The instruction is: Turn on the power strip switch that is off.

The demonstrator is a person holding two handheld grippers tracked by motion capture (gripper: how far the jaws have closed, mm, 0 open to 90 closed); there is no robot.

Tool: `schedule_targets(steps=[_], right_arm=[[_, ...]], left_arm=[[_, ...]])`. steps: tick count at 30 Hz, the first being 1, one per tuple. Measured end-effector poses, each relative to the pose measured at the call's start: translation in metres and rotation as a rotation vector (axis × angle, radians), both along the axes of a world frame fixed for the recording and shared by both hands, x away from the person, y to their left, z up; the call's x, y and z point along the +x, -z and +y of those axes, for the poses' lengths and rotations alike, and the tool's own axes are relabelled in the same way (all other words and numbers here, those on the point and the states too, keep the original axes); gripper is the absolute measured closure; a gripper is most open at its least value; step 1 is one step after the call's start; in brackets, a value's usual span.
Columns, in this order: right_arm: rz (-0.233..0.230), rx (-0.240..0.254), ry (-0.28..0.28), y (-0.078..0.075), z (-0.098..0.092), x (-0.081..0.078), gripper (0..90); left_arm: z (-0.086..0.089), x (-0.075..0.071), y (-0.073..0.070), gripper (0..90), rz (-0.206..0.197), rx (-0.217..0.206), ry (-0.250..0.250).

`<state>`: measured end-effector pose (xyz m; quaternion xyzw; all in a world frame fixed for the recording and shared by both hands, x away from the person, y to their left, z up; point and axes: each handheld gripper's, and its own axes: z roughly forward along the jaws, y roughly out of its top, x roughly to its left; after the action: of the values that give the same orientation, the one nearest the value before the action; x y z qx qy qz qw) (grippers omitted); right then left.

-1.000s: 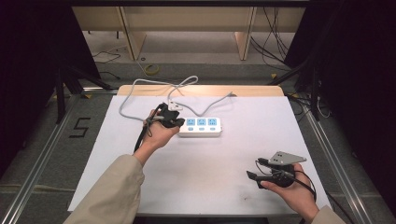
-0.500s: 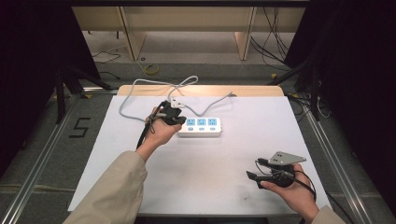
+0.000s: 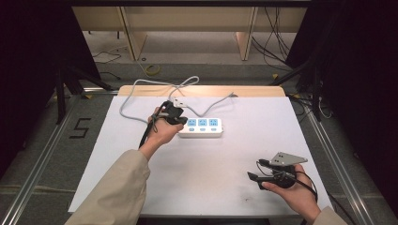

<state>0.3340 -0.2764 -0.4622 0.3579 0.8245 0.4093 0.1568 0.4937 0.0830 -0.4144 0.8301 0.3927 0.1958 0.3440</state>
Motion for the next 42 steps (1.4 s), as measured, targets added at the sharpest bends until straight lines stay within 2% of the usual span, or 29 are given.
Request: schedule_targets(steps=[12,35,42], right_arm=[[0.0,0.001,-0.003,0.0,0.0,0.0,31.2],[0.006,-0.003,-0.007,0.0,0.0,0.0,31.3],[0.006,0.0,-0.006,0.0,0.0,0.0,31.3]], left_arm=[[-0.008,0.009,-0.002,90.0,0.014,0.019,0.007],[-0.016,0.022,0.015,90.0,0.071,0.062,0.012],[-0.019,0.023,0.018,90.0,0.079,0.06,0.011]])
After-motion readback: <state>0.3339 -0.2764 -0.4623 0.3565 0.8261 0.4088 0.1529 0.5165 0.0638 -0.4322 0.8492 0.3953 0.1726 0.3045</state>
